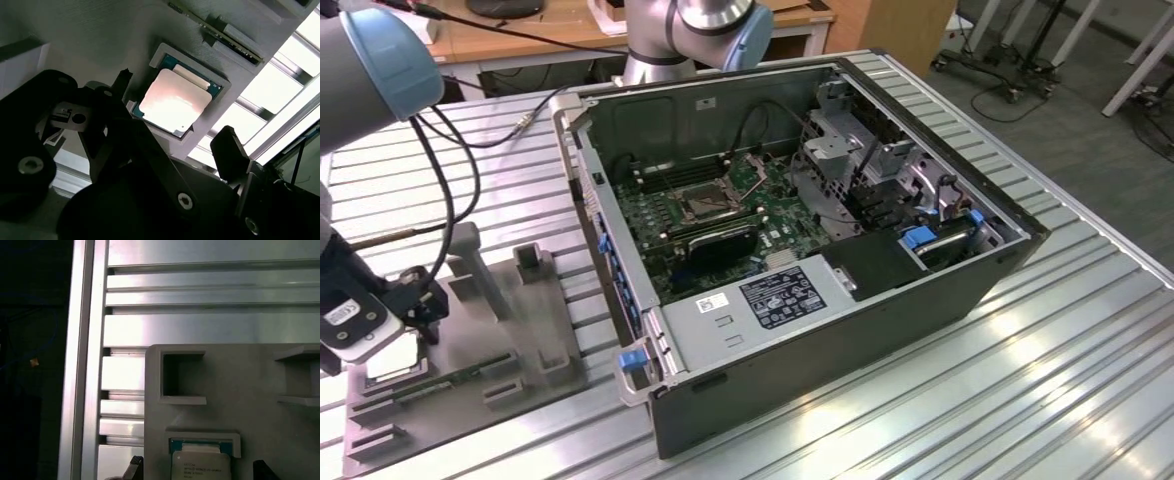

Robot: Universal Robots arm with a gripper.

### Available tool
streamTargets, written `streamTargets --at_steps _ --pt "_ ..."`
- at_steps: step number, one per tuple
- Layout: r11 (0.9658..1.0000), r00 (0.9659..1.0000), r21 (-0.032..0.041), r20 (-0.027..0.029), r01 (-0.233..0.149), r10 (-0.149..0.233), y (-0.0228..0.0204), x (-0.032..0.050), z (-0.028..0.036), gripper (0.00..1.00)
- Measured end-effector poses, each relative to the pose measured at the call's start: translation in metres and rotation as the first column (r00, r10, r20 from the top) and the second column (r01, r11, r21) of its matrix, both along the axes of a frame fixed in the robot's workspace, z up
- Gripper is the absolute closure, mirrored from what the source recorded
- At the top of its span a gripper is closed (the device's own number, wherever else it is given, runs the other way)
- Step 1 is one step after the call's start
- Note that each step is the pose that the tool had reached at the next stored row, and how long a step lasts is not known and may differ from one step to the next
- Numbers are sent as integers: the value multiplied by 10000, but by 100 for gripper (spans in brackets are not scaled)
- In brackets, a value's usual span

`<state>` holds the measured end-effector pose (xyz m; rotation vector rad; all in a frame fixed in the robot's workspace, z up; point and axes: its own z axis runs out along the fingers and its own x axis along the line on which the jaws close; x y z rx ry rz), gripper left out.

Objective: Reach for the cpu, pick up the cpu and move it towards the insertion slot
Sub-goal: 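Pick up the cpu and move it towards the insertion slot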

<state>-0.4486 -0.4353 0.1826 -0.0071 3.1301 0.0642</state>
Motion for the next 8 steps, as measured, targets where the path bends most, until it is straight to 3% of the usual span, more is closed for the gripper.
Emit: streamTargets --at_steps 8 --pt "9999 9999 1 1 148 -148 -7 6 -22 9"
